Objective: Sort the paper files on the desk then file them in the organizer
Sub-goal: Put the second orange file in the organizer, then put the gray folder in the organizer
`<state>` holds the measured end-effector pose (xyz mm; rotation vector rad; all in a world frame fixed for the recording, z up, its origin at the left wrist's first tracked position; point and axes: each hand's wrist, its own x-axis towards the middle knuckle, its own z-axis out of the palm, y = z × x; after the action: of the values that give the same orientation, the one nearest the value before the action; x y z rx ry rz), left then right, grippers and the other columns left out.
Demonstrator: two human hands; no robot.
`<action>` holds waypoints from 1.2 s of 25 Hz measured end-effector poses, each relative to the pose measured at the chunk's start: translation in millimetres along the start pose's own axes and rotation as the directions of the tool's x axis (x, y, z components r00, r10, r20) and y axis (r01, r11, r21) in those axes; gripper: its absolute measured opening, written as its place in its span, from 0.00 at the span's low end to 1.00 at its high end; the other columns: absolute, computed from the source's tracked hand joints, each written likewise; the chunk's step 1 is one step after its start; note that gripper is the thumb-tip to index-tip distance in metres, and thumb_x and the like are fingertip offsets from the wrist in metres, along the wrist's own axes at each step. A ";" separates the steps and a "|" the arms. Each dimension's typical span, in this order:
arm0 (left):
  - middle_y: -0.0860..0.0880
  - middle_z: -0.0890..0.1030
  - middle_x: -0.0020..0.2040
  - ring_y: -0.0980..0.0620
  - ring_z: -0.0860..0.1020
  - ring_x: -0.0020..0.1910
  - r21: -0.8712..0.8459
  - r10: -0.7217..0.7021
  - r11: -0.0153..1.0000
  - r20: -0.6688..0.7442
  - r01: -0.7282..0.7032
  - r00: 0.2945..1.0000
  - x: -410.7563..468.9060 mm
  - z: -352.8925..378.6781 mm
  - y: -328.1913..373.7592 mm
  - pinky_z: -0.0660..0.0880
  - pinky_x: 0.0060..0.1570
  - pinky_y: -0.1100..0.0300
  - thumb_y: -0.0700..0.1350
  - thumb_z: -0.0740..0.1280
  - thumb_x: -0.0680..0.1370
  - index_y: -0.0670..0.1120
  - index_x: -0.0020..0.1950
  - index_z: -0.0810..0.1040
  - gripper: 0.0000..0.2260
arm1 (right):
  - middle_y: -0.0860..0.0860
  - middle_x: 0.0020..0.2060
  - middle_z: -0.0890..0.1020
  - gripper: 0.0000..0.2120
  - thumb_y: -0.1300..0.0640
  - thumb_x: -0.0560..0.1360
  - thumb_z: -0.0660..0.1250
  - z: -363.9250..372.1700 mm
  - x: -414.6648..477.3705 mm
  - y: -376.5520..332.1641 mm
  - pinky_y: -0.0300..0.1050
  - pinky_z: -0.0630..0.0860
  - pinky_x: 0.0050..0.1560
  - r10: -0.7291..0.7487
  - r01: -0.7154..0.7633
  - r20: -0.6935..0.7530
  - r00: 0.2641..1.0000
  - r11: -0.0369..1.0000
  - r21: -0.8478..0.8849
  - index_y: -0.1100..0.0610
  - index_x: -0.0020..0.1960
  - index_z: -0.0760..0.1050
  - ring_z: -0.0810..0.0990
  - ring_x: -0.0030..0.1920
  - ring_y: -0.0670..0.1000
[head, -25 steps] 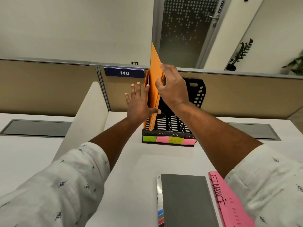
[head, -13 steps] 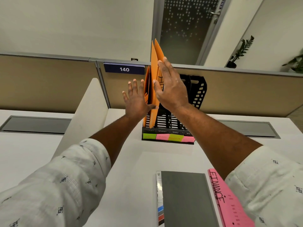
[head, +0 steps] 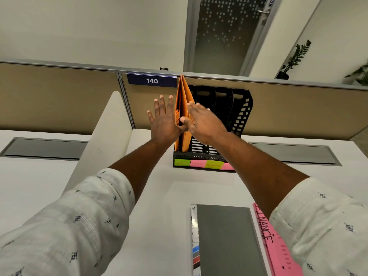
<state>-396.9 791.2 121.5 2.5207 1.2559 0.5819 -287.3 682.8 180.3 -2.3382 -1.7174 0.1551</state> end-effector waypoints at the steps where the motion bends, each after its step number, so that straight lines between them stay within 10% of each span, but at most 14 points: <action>1: 0.43 0.45 0.83 0.42 0.42 0.82 0.018 0.002 1.000 0.006 -0.002 1.000 -2.7 0.1 -0.9 0.48 0.77 0.33 0.67 0.66 0.75 0.50 0.83 0.44 0.47 | 0.49 0.82 0.49 0.32 0.39 0.83 0.51 5.3 -2.7 2.2 0.57 0.49 0.79 0.006 -0.007 0.048 0.999 1.000 0.024 0.51 0.82 0.48 0.48 0.81 0.51; 15: 0.44 0.45 0.83 0.43 0.43 0.82 -0.030 0.053 0.998 0.050 -0.051 0.997 -87.3 -13.5 -6.4 0.48 0.77 0.33 0.71 0.69 0.71 0.50 0.82 0.44 0.52 | 0.48 0.82 0.48 0.34 0.38 0.83 0.53 43.5 -112.1 13.2 0.58 0.54 0.79 0.096 -0.070 -0.153 0.984 0.984 0.167 0.52 0.82 0.47 0.49 0.81 0.50; 30: 0.45 0.44 0.83 0.45 0.43 0.82 -0.099 0.050 0.995 0.320 -0.020 0.946 -306.6 26.3 -54.6 0.47 0.78 0.38 0.78 0.58 0.67 0.50 0.83 0.44 0.54 | 0.48 0.82 0.48 0.40 0.31 0.78 0.45 164.3 -357.3 8.2 0.45 0.51 0.78 0.355 -0.346 -0.014 0.935 0.920 0.184 0.53 0.82 0.49 0.51 0.81 0.49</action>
<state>-589.9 575.1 4.5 2.4382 1.0409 0.2156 -425.4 361.4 0.3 -2.4668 -1.1920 0.3005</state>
